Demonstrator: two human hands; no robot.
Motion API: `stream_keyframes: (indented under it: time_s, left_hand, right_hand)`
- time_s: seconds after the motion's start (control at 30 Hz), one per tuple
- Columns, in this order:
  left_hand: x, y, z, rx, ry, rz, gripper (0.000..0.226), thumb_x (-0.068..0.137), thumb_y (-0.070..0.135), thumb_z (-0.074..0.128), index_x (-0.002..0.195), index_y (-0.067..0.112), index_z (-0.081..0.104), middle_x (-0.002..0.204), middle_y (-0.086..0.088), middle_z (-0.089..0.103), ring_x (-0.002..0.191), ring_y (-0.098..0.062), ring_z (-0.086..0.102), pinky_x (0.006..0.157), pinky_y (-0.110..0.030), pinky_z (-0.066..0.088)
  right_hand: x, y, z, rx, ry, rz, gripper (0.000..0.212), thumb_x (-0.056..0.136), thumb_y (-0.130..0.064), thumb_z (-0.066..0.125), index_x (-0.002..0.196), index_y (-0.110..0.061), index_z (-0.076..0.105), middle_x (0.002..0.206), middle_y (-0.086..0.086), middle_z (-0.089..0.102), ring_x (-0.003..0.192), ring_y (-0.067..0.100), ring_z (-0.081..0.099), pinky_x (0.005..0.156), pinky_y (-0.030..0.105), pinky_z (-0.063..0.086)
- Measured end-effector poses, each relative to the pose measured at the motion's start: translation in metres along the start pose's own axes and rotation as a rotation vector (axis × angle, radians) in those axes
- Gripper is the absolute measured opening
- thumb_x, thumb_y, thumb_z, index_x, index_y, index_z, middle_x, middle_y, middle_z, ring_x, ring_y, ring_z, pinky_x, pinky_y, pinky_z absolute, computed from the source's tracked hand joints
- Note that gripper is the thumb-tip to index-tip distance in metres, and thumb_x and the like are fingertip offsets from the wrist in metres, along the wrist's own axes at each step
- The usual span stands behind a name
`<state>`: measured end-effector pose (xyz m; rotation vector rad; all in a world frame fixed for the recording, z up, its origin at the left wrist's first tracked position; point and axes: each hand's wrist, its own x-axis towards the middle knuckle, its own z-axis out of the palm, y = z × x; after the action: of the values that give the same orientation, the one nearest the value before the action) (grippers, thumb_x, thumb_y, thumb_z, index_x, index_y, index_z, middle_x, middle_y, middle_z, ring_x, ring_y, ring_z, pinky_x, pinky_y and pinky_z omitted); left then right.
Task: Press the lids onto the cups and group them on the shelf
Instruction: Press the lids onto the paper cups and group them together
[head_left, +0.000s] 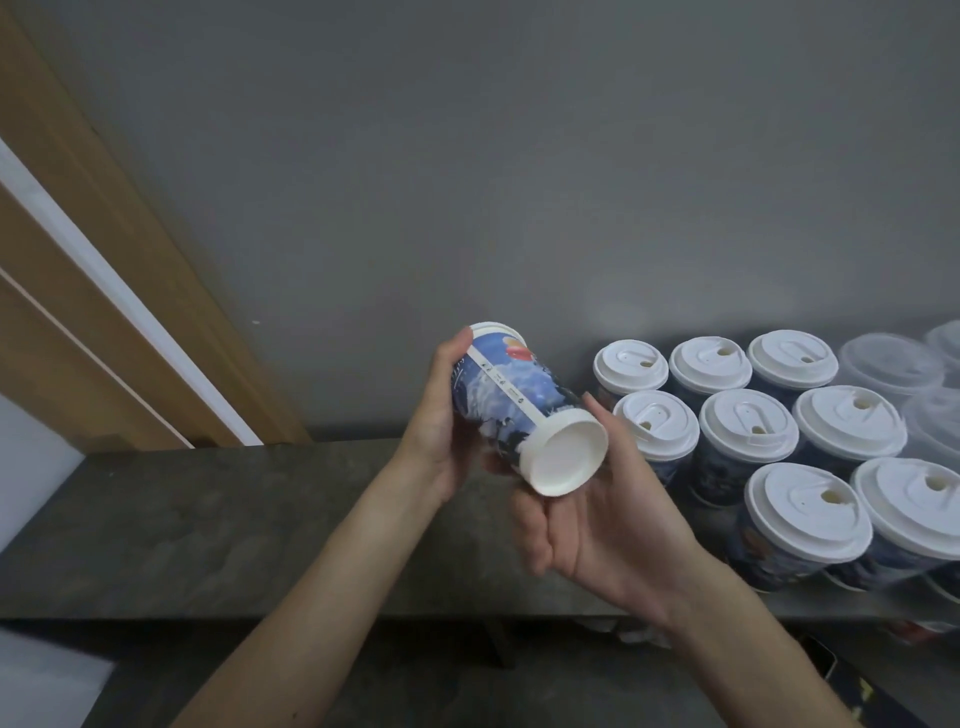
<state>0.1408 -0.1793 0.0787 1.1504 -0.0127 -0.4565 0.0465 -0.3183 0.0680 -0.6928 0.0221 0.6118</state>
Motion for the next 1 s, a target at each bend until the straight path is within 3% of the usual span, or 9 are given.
stream_keyframes:
  time_s: [0.1, 0.17, 0.33, 0.4, 0.53, 0.63, 0.73, 0.9, 1.0]
  left_hand:
    - [0.007, -0.006, -0.009, -0.096, 0.084, 0.047, 0.044, 0.092, 0.054, 0.048, 0.088, 0.018, 0.072, 0.086, -0.005, 0.071, 0.078, -0.021, 0.064, 0.071, -0.032, 0.046]
    - [0.007, -0.017, -0.008, -0.075, 0.095, 0.025, 0.04, 0.096, 0.049, 0.045, 0.087, 0.021, 0.072, 0.09, -0.004, 0.074, 0.08, -0.02, 0.067, 0.072, -0.031, 0.05]
    - [0.0, -0.043, -0.006, -0.175, 0.021, -0.148, 0.067, 0.1, 0.063, 0.035, 0.114, 0.012, 0.076, 0.122, -0.014, 0.072, 0.107, -0.025, 0.071, 0.101, -0.039, 0.048]
    - [-0.003, -0.044, -0.012, -0.319, 0.024, -0.182, 0.08, 0.099, 0.067, 0.03, 0.129, 0.002, 0.066, 0.132, -0.021, 0.066, 0.113, -0.033, 0.069, 0.101, -0.044, 0.046]
    - [-0.005, -0.045, -0.02, -0.321, 0.057, -0.205, 0.072, 0.101, 0.059, 0.035, 0.128, 0.001, 0.069, 0.133, -0.02, 0.065, 0.119, -0.034, 0.066, 0.1, -0.044, 0.046]
    - [-0.004, -0.047, -0.024, -0.344, 0.078, -0.197, 0.069, 0.101, 0.059, 0.034, 0.127, 0.006, 0.069, 0.138, -0.018, 0.062, 0.126, -0.035, 0.061, 0.111, -0.046, 0.041]
    - [-0.007, -0.051, -0.025, -0.38, 0.045, -0.216, 0.073, 0.1, 0.063, 0.034, 0.115, 0.006, 0.076, 0.132, -0.019, 0.066, 0.115, -0.034, 0.068, 0.102, -0.046, 0.045]
    - [-0.007, -0.042, -0.031, -0.399, 0.001, -0.129, 0.083, 0.099, 0.07, 0.031, 0.126, 0.002, 0.07, 0.135, -0.018, 0.065, 0.122, -0.03, 0.065, 0.102, -0.04, 0.053]
    - [-0.015, -0.037, -0.024, -0.278, -0.07, -0.046, 0.098, 0.077, 0.078, 0.06, 0.137, 0.0, 0.06, 0.14, -0.021, 0.06, 0.131, -0.032, 0.058, 0.112, -0.039, 0.045]
  right_hand:
    - [-0.004, 0.003, -0.008, -0.999, 0.447, -0.391, 0.089, 0.07, -0.099, 0.045, 0.106, -0.019, 0.061, 0.092, 0.004, 0.072, 0.08, 0.016, 0.071, 0.075, 0.039, 0.059]
    - [-0.002, 0.008, -0.013, -1.242, 0.581, -0.756, 0.078, 0.073, -0.079, 0.066, 0.127, -0.025, 0.05, 0.119, -0.011, 0.063, 0.109, 0.0, 0.062, 0.09, 0.016, 0.049]
    - [0.012, 0.008, -0.017, -1.204, 0.637, -1.152, 0.067, 0.071, -0.034, 0.092, 0.124, -0.013, 0.057, 0.12, -0.005, 0.065, 0.112, 0.001, 0.062, 0.094, 0.012, 0.044]
    - [0.011, 0.005, -0.015, -1.186, 0.669, -1.22, 0.063, 0.07, -0.034, 0.091, 0.119, -0.014, 0.057, 0.117, -0.006, 0.068, 0.108, -0.002, 0.063, 0.092, 0.012, 0.045]
    - [0.014, -0.006, -0.003, -1.306, 0.645, -1.019, 0.057, 0.07, -0.056, 0.084, 0.111, -0.028, 0.056, 0.102, -0.023, 0.062, 0.092, -0.002, 0.064, 0.078, 0.022, 0.051]
    - [0.018, -0.013, 0.004, -1.326, 0.675, -1.047, 0.057, 0.072, -0.06, 0.08, 0.112, -0.029, 0.055, 0.103, -0.023, 0.06, 0.093, 0.0, 0.063, 0.079, 0.02, 0.05]
    - [0.022, -0.013, 0.008, -1.492, 0.671, -0.904, 0.057, 0.073, -0.063, 0.079, 0.112, -0.03, 0.054, 0.099, -0.017, 0.064, 0.092, 0.011, 0.065, 0.077, 0.035, 0.054]
    - [0.024, 0.001, -0.001, -1.331, 0.725, -1.276, 0.061, 0.08, -0.047, 0.085, 0.121, -0.008, 0.063, 0.115, -0.002, 0.067, 0.105, 0.013, 0.066, 0.092, 0.022, 0.051]
    - [0.032, 0.022, -0.022, -1.215, 0.693, -1.316, 0.063, 0.075, -0.025, 0.093, 0.122, 0.0, 0.059, 0.125, 0.009, 0.064, 0.12, 0.013, 0.062, 0.104, 0.023, 0.045]
